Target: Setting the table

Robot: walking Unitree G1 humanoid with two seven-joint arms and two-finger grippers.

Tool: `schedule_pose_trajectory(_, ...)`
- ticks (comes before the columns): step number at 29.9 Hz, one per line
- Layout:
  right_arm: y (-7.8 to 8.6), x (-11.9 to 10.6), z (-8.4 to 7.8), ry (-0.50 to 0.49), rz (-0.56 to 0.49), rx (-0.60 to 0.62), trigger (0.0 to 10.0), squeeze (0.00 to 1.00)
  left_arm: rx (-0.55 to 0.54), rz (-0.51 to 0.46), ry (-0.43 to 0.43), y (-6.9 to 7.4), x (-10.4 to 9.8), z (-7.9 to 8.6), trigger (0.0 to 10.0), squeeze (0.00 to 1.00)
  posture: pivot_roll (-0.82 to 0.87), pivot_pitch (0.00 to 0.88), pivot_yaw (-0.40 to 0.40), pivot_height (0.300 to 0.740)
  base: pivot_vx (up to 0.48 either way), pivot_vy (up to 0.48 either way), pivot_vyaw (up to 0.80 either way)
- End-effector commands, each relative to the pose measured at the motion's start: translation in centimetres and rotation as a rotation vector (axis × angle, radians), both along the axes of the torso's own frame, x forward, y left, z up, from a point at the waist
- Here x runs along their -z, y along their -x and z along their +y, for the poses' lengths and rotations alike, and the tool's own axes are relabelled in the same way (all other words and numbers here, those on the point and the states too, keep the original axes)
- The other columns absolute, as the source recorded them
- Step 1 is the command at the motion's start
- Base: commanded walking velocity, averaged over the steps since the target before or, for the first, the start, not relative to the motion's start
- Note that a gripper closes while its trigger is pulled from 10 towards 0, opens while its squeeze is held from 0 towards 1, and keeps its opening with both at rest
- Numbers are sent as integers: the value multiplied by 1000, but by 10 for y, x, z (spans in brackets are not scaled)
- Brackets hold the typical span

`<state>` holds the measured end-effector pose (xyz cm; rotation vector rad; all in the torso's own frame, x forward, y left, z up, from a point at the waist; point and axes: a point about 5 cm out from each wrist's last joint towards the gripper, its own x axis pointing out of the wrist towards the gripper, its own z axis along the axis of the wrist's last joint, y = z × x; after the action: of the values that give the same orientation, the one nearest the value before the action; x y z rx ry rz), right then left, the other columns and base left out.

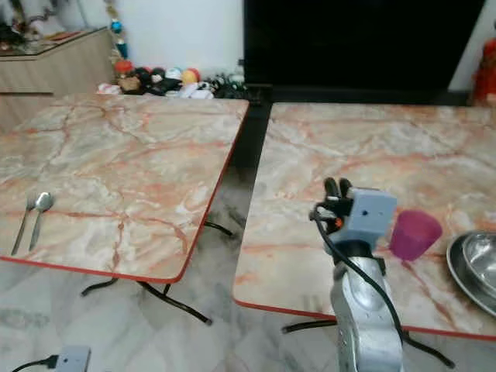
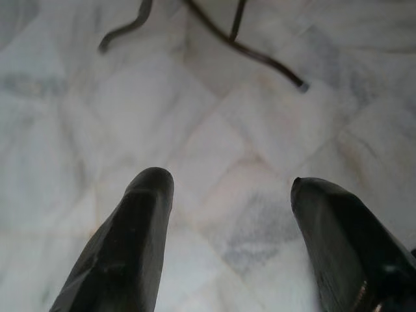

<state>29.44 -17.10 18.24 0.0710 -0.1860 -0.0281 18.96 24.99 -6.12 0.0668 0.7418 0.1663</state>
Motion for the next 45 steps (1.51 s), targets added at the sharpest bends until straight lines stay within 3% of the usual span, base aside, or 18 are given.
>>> schedule_pose_trajectory(1,-2,-5,7,-4,-24,-18,10000,0,5,13,-13,1,0,4,10000,0,-93,4,39,740,0,480,0)
schedule_pose_trajectory(45,-15,-9,9,-19,-17,-21,10000,0,-42,15,14,8,5,-1,10000,0,-55,80,-2,740,0,480,0)
